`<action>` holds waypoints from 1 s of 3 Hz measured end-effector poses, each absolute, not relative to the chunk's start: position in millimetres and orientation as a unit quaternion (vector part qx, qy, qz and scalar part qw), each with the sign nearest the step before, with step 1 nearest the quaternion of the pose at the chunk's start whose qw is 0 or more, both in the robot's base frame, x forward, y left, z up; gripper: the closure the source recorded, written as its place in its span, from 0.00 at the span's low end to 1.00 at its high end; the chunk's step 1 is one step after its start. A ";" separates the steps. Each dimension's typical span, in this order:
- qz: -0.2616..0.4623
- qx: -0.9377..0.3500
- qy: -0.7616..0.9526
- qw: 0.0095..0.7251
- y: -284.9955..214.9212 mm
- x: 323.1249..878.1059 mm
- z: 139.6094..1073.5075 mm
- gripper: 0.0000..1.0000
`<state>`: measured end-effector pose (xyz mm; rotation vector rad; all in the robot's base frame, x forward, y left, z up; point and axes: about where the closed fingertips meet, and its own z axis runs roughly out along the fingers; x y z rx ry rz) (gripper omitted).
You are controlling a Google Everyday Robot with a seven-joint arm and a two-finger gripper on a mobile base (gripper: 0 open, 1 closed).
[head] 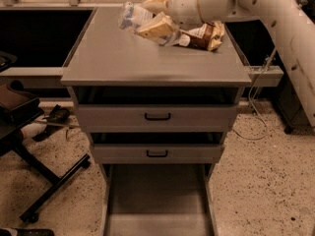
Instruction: Pick blue plastic bottle from bottom drawer and place on counter
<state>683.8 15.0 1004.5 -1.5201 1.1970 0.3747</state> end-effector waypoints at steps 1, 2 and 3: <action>0.145 -0.666 0.490 0.544 52.0 698.4 990.3 1.00; 0.122 -0.684 0.498 0.519 76.0 708.5 954.3 1.00; 0.122 -0.684 0.517 0.499 85.3 717.6 916.4 1.00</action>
Offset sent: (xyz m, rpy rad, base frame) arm 0.0357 0.0891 -0.1034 -0.2337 -0.0300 0.0066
